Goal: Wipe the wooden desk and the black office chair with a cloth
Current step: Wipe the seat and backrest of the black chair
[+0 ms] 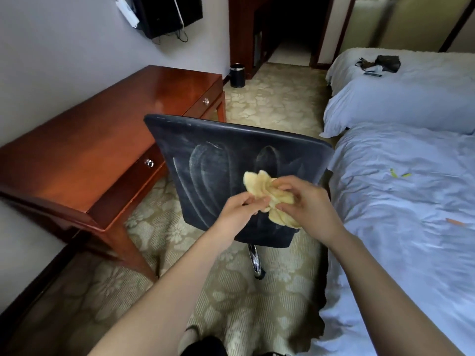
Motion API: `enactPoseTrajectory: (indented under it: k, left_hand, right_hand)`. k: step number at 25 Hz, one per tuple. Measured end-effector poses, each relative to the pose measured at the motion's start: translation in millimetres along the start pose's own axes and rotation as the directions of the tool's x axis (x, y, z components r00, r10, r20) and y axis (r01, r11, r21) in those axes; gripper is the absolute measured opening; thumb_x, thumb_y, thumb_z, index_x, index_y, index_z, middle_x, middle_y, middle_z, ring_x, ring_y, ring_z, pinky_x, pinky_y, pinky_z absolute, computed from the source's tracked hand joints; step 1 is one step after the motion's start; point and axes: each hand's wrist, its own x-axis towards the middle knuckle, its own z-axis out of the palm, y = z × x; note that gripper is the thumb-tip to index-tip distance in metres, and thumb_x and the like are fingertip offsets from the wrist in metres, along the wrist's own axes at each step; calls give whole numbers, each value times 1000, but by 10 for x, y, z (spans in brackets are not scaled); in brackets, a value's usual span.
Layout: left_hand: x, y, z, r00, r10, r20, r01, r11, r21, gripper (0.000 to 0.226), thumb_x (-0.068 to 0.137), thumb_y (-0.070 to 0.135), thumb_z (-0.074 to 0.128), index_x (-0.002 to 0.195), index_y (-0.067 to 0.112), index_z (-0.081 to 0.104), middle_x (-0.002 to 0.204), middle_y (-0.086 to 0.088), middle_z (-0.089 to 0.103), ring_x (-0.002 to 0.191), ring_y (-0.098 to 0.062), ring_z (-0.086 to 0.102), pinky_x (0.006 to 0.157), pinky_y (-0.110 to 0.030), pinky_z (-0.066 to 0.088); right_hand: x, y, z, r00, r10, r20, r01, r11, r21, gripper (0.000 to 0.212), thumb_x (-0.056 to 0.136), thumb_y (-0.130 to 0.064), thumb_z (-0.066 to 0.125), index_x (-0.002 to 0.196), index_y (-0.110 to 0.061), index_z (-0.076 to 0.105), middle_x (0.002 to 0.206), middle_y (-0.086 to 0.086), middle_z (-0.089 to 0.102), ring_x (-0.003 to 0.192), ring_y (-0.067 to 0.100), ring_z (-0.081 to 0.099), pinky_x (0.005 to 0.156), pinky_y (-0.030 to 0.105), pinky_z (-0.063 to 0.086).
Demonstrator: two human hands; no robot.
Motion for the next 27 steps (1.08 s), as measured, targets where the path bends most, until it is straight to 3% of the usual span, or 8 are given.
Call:
enactPoseTrajectory:
  k: [2,4,10,12,16,22,25,27]
  left_hand:
    - [-69,-30,-128,997,24,-69,-31,994,-108,26,90,24,64,103,2,66,93,-3,65,84,-4,62,72,-11,47]
    - [-90,-11,-268,987,65,-145,-93,977,-192,12,91,18,62,91,7,68,88,-2,68,80,-6,64,68,-12,49]
    - [-74,-17,-534,959,133,-252,-164,981,-107,11,85,10,69,74,7,66,69,0,66,63,-6,62,60,-18,49]
    - [-68,-29,-639,954,155,-256,-180,981,-77,8,82,8,71,76,3,71,71,-2,70,65,-9,66,62,-19,50]
    - [-46,22,-882,945,217,-243,-232,972,-34,11,85,7,67,89,0,75,86,-9,75,80,-13,70,72,-16,51]
    - [-21,120,-1077,912,290,-291,-284,957,64,19,92,10,60,91,-2,74,87,-11,74,78,-14,70,73,-21,54]
    - [-45,121,-1150,915,253,-314,-257,966,28,21,93,11,58,88,-1,75,84,-8,74,76,-10,69,71,-19,52]
    - [-69,114,-1189,923,232,-307,-235,972,28,21,93,11,58,88,0,75,87,-10,74,82,-14,70,76,-20,53]
  right_hand:
    - [34,-88,151,998,-56,22,55,997,47,44,75,-4,75,115,-19,63,107,-7,65,97,1,59,86,7,41]
    - [58,-144,305,1000,-20,23,16,982,190,38,80,-8,72,113,-22,63,107,-11,65,96,-1,60,84,10,46]
    - [124,-256,813,979,202,42,-200,881,429,12,88,-23,65,96,-26,57,92,-11,67,86,-1,64,73,12,50]
    - [208,-279,873,974,221,54,-220,855,470,4,94,-19,55,92,-22,57,90,-7,68,86,6,65,76,20,54]
    - [451,-359,874,959,246,141,-283,800,530,13,96,-22,50,94,-20,62,95,-2,69,95,16,66,90,45,52]
    - [535,-536,1034,948,240,209,-318,746,585,20,88,-29,62,106,-24,56,108,-5,66,99,7,65,91,35,53]
    - [556,-590,1115,958,222,183,-284,827,486,28,85,-26,67,108,-22,52,111,-6,62,96,6,64,83,22,54]
    - [564,-600,1162,963,244,115,-269,835,480,14,89,-20,62,101,-19,54,107,-2,64,94,9,64,83,27,55]
